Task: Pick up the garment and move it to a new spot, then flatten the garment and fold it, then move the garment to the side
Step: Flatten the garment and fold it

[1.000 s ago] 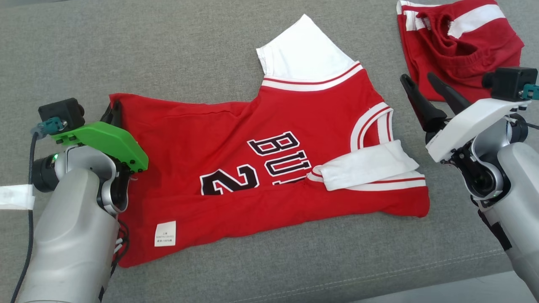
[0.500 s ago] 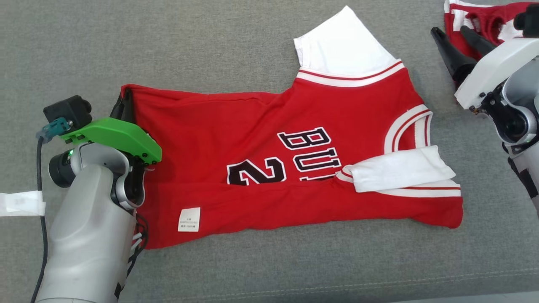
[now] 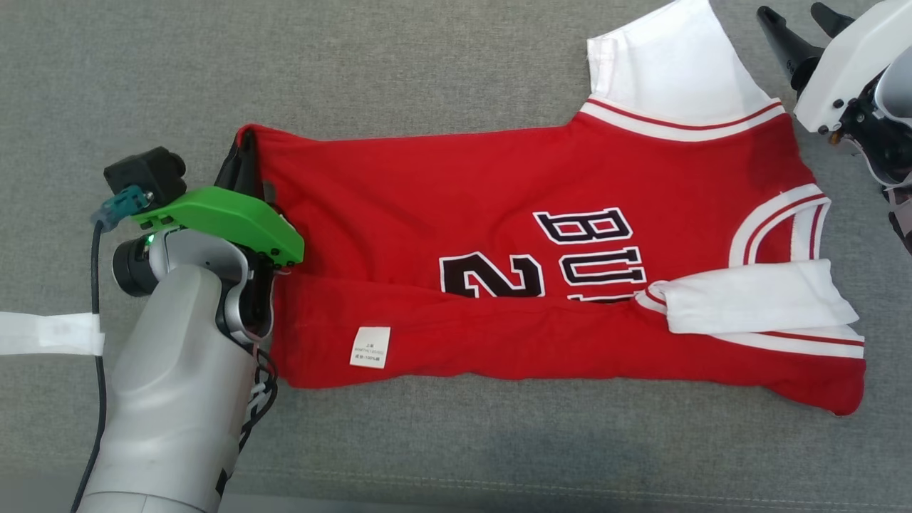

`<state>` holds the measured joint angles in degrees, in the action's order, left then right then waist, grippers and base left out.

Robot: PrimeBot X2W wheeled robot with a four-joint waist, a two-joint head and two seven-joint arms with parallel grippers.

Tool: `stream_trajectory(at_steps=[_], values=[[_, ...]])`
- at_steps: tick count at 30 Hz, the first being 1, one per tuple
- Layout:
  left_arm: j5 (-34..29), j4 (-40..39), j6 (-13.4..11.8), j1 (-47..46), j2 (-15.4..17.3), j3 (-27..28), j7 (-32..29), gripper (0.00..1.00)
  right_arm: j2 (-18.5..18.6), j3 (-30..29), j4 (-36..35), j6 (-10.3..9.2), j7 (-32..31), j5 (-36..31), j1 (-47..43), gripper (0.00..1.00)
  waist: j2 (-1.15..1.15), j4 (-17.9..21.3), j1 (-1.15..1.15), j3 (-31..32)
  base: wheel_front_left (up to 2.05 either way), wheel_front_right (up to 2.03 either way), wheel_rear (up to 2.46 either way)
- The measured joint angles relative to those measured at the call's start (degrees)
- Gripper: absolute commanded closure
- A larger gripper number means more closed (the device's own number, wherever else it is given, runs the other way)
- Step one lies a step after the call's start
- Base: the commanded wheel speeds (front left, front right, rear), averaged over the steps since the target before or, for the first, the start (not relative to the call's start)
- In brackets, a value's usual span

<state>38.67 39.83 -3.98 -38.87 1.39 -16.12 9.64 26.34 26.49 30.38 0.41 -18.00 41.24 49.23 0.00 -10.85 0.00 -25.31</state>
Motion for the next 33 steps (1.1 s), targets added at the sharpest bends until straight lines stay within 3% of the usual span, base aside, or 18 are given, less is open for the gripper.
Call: stream_trajectory(at_steps=[19, 20, 21, 26, 33], values=[[0.88, -1.38, 1.52, -2.61, -0.49, -4.14, 1.08, 1.0, -1.56, 2.67, 8.36, 0.25, -2.0, -2.48, 5.75, 0.0, 0.0, -4.64, 0.0, -4.13, 0.0, 0.0, 0.0], [1.0, -1.37, 1.53, -2.65, -0.49, -4.41, 1.1, 1.0, -1.78, 2.89, 9.16, 0.59, -2.24, -2.49, 6.31, 0.11, 0.0, -4.8, 0.0, -4.28, 0.0, 0.0, 0.0], [1.0, -1.37, 1.54, -2.71, -0.49, -4.52, 1.12, 1.0, -2.0, 3.07, 9.48, 0.77, -2.24, -2.49, 6.62, 0.52, 0.0, -4.88, 0.0, -4.35, 0.0, 0.0, 0.0], [1.71, -1.25, 1.54, -3.1, -0.51, -4.95, 1.48, 1.0, -3.38, 3.88, 10.7, 2.12, -2.26, -2.5, 7.86, 0.99, 0.0, -5.13, 0.0, -4.62, 0.0, 0.0, 0.0], [2.91, -0.71, 1.53, -3.2, -0.52, -5.44, 1.98, 1.0, -3.88, 3.9, 12.55, 3.13, -0.65, -2.5, 8.56, 1.0, 0.0, -4.86, 0.0, -4.49, 0.0, 0.0, 0.0]])
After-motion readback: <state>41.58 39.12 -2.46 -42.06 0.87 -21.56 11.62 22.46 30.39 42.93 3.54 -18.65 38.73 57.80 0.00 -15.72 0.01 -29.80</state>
